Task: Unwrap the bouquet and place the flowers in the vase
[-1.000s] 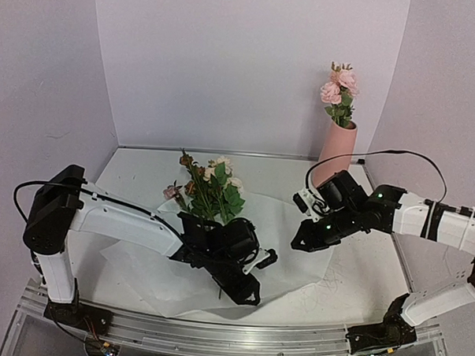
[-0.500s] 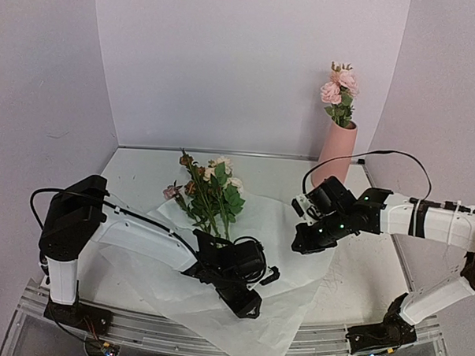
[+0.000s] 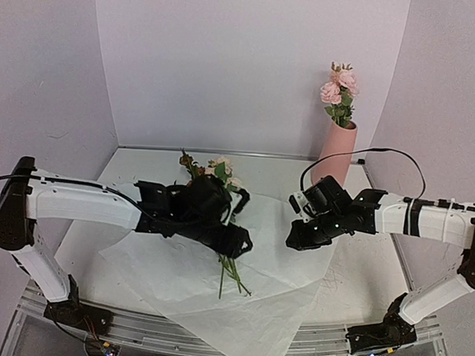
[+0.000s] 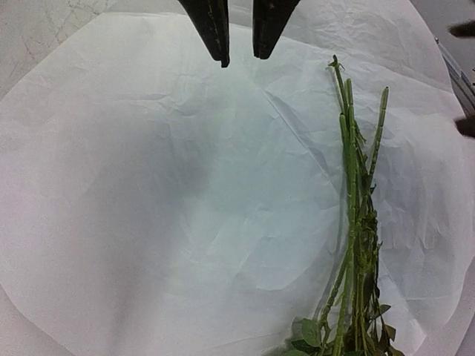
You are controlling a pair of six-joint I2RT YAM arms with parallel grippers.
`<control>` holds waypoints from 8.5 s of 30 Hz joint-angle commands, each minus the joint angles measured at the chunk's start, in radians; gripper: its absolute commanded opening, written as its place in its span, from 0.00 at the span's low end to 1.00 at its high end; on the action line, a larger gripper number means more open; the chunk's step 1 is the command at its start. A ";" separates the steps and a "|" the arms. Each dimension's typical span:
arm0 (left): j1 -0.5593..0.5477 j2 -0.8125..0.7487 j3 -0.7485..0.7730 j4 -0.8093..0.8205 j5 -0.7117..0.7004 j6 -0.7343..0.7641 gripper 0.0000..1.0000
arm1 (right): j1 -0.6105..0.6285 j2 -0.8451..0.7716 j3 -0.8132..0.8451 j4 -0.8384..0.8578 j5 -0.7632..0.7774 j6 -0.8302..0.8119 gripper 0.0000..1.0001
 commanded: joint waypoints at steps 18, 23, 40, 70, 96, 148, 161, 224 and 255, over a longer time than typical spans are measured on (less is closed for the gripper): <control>0.215 -0.046 -0.131 -0.052 -0.299 -0.229 0.57 | 0.020 0.398 0.341 0.237 -0.114 0.019 0.26; 0.255 -0.108 -0.202 -0.051 -0.311 -0.248 0.58 | 0.024 0.509 0.463 0.236 -0.096 -0.004 0.28; 0.300 -0.266 -0.300 -0.037 -0.372 -0.239 0.69 | 0.053 0.727 0.605 0.208 -0.119 -0.004 0.31; 0.300 -0.259 -0.304 -0.028 -0.341 -0.211 0.68 | 0.058 0.812 0.680 0.162 -0.112 -0.001 0.19; 0.297 -0.222 -0.288 0.101 -0.165 -0.230 0.67 | 0.058 0.537 0.560 0.153 0.053 0.021 0.22; 0.183 0.282 0.195 -0.004 -0.202 -0.335 0.43 | 0.046 0.213 0.169 0.294 0.350 0.076 0.27; 0.184 0.312 0.182 -0.022 -0.253 -0.331 0.43 | 0.044 0.218 0.163 0.296 0.343 0.080 0.27; 0.180 -0.101 0.115 -0.082 -0.389 -0.243 0.00 | 0.021 0.100 0.229 0.376 0.076 0.032 0.50; 0.122 -0.413 -0.149 0.460 0.092 0.109 0.01 | 0.021 0.064 0.460 0.539 -0.242 0.220 0.64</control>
